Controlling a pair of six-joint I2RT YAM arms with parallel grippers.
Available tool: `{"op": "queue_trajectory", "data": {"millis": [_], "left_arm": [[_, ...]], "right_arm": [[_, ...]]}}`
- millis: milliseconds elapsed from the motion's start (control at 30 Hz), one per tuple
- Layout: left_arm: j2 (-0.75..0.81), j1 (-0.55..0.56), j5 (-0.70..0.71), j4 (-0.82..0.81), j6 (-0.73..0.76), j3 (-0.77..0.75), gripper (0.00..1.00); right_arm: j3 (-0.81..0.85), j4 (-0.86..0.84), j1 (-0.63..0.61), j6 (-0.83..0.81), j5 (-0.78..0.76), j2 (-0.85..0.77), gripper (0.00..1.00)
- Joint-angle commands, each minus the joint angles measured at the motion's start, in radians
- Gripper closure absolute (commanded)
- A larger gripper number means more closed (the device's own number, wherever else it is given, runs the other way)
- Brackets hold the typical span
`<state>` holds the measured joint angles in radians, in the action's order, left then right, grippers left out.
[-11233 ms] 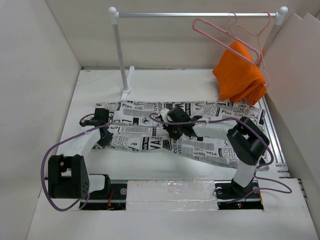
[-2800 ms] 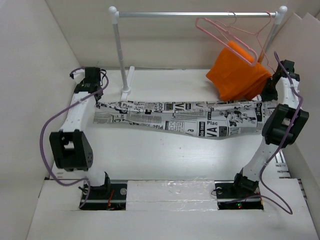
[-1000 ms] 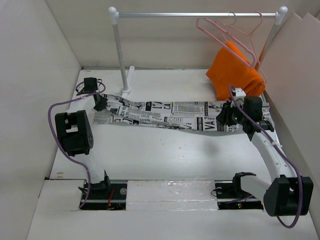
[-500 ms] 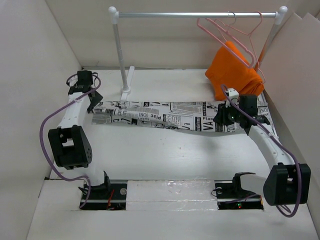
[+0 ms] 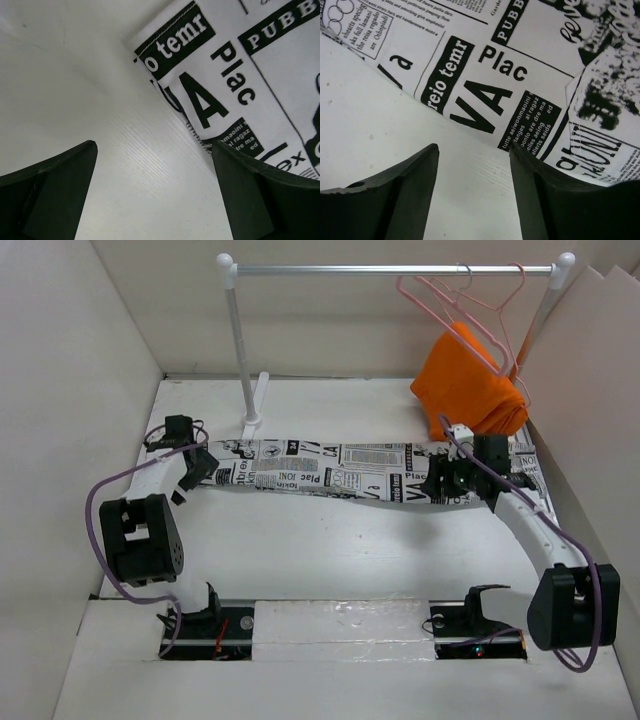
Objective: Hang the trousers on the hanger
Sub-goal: Fold the trousers at the center of the board.
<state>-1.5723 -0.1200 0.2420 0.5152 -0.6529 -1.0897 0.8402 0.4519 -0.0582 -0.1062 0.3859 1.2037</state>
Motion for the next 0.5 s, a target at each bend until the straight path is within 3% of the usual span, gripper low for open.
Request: {"op": "queue_trajectory", "data": {"millis": [0,233,367,467], "left_arm": [[0.002,-0.004,-0.078,-0.066,-0.020,0.063,0.05],[-0.109,-0.004,-0.115,-0.171,-0.082,0.090,0.05],[-0.155,-0.004,-0.106,-0.185,-0.090,0.070,0.05],[-0.189,-0.004,-0.071,-0.187,-0.102,0.053,0.12]], "right_arm": [[-0.079,-0.034,0.041,0.072,-0.024,-0.050,0.35],[-0.246,-0.169,0.389,0.221,0.137,-0.052,0.29],[-0.282,-0.249,0.457,0.292,0.166,-0.020,0.24],[-0.322,-0.382,0.466,0.388,0.168,0.040,0.24]]}}
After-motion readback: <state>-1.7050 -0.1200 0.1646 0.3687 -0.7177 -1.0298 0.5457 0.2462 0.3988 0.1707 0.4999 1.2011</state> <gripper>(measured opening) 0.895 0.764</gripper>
